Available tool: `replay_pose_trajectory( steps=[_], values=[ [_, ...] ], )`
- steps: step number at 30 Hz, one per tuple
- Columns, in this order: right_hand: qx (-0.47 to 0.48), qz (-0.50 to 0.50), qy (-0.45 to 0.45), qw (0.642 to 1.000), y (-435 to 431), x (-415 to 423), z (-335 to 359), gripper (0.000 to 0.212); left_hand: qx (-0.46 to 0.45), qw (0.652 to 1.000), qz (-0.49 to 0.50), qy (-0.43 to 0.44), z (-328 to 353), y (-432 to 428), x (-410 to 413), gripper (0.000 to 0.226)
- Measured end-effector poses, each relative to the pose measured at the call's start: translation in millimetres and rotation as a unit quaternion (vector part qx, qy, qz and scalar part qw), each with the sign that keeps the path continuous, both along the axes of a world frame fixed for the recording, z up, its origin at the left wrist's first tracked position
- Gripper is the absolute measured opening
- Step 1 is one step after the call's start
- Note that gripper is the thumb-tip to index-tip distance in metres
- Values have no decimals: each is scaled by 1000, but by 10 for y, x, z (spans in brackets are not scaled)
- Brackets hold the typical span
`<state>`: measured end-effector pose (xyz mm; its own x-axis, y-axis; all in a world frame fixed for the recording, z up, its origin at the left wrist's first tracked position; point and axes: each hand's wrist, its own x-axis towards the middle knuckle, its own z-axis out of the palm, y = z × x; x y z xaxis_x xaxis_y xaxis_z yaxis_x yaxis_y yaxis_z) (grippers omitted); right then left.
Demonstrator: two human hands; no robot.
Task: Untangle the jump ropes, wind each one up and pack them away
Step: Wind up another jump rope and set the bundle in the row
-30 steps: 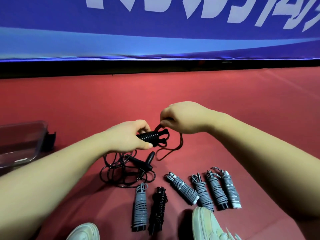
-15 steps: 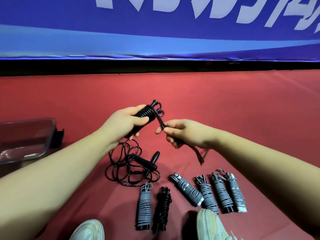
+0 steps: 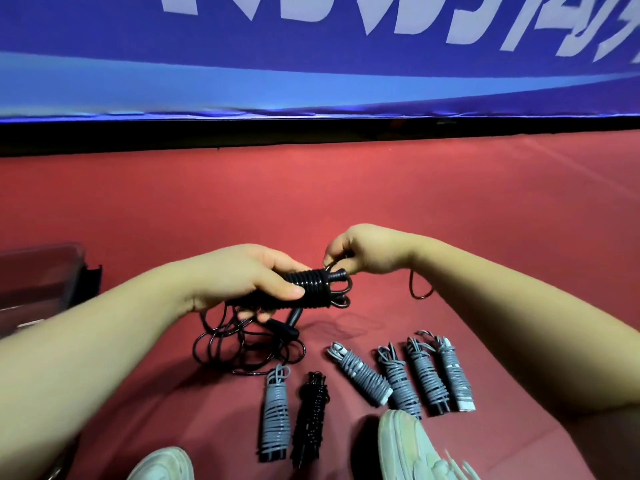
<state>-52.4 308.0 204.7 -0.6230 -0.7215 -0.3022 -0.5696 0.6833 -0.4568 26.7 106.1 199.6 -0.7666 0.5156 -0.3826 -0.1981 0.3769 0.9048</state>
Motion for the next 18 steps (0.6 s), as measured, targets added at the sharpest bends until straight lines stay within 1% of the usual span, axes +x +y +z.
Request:
replay_pose_trajectory(
  steps=[2,4,5,7,9,11,13,14,15,16,17,18],
  values=[
    [39,-5,51,998,-49,-4,1,17,-65,998,15,7,-18,66,-1,28],
    [60,-12,102,993,-120,30,16,23,-128,990,41,34,-57,108,-14,25],
    [60,-19,118,991,-157,48,31,24,-164,984,51,56,-86,118,-25,25],
    [42,-42,123,991,-232,87,68,23,-216,971,66,84,-164,140,-62,36],
    [38,-52,131,989,-340,146,74,24,-210,971,92,73,-224,144,-94,49],
    [33,-64,136,988,-457,215,67,27,-193,971,119,78,-253,113,-119,49],
    [3,-93,131,987,-538,245,58,29,-187,963,160,109,-286,46,-149,48],
    [-34,-117,115,986,-553,236,36,30,-179,958,186,125,-297,14,-158,49],
    [-93,-152,75,981,-572,224,9,31,-163,953,216,137,-308,-26,-174,50],
    [-164,-198,3,966,-576,239,-17,33,-143,949,244,142,-321,-43,-192,52],
    [-230,-236,-72,941,-574,247,-55,33,-116,945,274,138,-327,-66,-212,53],
    [-271,-257,-122,919,-577,263,-101,32,-82,940,306,128,-322,-103,-220,53]
  ],
)
